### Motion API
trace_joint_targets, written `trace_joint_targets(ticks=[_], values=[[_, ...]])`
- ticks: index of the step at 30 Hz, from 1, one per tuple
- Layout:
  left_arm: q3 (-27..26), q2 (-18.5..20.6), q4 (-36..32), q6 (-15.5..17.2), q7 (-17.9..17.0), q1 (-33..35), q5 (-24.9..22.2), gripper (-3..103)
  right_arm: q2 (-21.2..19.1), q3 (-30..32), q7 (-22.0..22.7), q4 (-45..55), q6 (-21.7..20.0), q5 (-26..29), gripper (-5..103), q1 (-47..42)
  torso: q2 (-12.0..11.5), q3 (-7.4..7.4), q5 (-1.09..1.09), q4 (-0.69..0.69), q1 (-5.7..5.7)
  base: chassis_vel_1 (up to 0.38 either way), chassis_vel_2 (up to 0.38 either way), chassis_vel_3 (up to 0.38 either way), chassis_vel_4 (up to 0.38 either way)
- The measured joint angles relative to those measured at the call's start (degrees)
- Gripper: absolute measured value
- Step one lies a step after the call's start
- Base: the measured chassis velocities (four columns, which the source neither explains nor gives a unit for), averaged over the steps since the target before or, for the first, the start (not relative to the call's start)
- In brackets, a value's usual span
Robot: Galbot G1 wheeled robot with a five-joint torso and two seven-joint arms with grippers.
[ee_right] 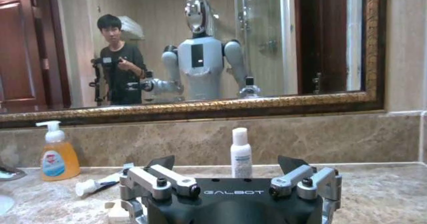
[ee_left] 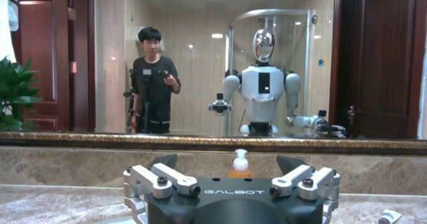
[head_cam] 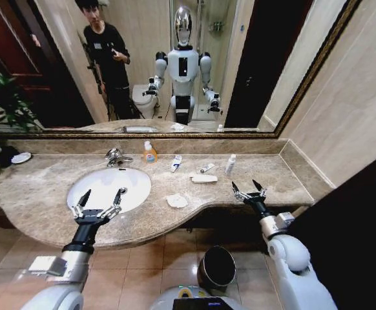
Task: Pick up the trash from the sink and place it in the trash bin.
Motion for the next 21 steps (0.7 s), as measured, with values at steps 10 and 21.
trace_joint_targets(ticks=[10,21], values=[[0.0,0.0,0.0,0.0,0.0,0.0,0.0,100,0.5,1.5,-1.5,1.7,3.2,1.6,100,-5.4,0.0,0.00,0.00,-0.01,0.00,0.000,0.000,0.000,0.000],[0.0,0.0,0.0,0.0,0.0,0.0,0.0,100,-0.2,2.6,-2.2,2.2,3.4,3.2,100,-6.4,0.0,0.00,-0.01,-0.01,0.00,0.000,0.000,0.000,0.000]])
